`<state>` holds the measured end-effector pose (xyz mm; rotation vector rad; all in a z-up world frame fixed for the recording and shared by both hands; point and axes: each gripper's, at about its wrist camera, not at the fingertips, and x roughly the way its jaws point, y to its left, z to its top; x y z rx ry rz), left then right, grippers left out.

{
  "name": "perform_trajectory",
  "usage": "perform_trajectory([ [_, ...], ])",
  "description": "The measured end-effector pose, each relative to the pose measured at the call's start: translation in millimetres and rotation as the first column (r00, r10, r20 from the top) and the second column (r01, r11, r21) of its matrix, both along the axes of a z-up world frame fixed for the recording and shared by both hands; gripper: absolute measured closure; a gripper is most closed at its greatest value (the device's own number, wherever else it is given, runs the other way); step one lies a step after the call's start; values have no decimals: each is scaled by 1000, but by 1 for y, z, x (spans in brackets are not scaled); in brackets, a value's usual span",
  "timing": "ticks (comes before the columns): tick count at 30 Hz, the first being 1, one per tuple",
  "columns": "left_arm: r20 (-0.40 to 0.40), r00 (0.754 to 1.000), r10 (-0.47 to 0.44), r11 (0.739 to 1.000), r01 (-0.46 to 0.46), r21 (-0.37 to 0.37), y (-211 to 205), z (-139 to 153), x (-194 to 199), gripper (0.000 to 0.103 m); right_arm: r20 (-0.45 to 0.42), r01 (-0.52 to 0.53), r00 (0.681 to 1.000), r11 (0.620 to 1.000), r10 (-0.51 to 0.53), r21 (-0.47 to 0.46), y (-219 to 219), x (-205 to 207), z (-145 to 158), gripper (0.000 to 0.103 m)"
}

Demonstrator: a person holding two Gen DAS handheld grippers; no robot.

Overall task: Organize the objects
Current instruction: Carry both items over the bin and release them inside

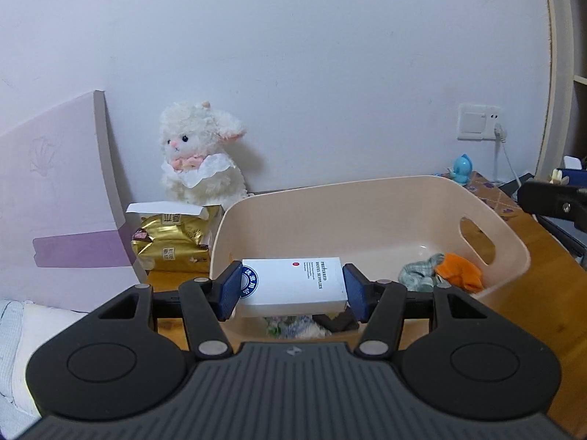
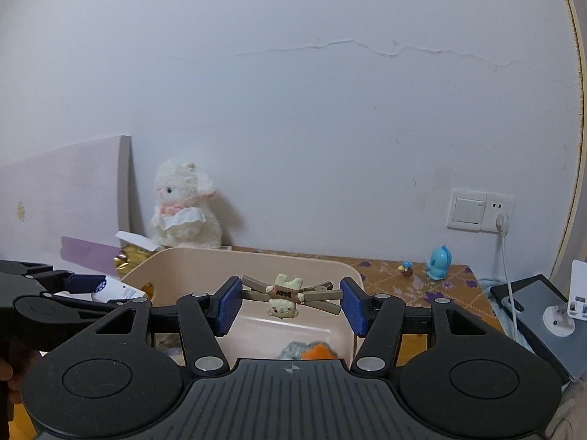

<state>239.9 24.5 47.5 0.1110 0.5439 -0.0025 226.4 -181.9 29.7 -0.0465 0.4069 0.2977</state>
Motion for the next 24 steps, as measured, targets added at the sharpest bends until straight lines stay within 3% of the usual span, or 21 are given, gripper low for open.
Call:
perform_trajectory([
  [9, -87, 995, 38, 999, -35, 39, -4, -32, 59, 43, -82, 13, 996, 998, -18, -65, 23, 43, -38, 48],
  [13, -150, 988, 42, 998, -35, 45, -5, -48, 74, 43, -139, 16, 990, 997, -27, -77, 26, 57, -57, 48],
  [17, -186, 982, 12, 995, 6, 96, -13, -59, 76, 42, -183, 23, 982, 994, -42, -103, 29, 65, -72, 47],
  [21, -212, 977, 16, 998, -4, 58, -10, -60, 77, 41, -195, 31, 980, 996, -46, -82, 23, 61, -72, 37],
  [24, -206, 979, 12, 998, -1, 55, -11, -57, 73, 39, -179, 42, 982, 997, -53, -61, 16, 54, -64, 23],
])
